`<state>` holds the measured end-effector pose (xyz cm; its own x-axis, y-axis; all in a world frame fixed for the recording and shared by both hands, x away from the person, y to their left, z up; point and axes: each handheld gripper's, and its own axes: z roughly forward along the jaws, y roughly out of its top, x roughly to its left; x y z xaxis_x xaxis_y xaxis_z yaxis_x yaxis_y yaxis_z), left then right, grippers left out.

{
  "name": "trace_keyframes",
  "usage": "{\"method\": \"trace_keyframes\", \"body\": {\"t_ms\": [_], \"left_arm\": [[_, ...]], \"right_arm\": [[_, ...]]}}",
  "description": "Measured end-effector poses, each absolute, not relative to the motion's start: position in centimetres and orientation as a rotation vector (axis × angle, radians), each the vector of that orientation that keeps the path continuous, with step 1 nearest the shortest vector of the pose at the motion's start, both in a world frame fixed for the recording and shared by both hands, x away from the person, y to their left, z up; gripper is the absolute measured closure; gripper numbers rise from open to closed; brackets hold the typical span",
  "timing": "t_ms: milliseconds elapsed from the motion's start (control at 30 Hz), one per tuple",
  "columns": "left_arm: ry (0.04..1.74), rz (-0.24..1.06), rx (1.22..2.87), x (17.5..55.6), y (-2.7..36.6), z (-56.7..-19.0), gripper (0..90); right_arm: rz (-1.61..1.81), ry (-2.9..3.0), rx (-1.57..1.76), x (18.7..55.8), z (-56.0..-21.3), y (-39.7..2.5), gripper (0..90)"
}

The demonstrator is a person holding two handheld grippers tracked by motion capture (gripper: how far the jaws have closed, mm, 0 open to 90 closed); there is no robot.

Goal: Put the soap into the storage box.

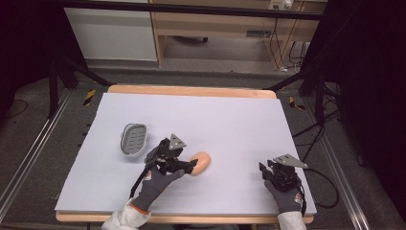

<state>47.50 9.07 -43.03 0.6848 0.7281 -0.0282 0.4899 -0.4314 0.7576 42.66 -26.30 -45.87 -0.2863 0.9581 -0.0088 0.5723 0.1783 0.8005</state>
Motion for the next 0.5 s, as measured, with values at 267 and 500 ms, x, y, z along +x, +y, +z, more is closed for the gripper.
{"method": "trace_keyframes", "body": {"t_ms": [267, 500], "left_arm": [[0.923, 0.39, 2.185, 47.9, 7.3, -44.2, 19.4], [0.907, 0.381, 2.225, 48.2, 6.2, -44.8, 19.4]], "right_arm": [[0.958, 1.931, 1.432, 42.8, -46.0, -26.2, 57.1], [0.967, 1.933, 1.434, 42.8, -45.9, -26.3, 55.1]]}}
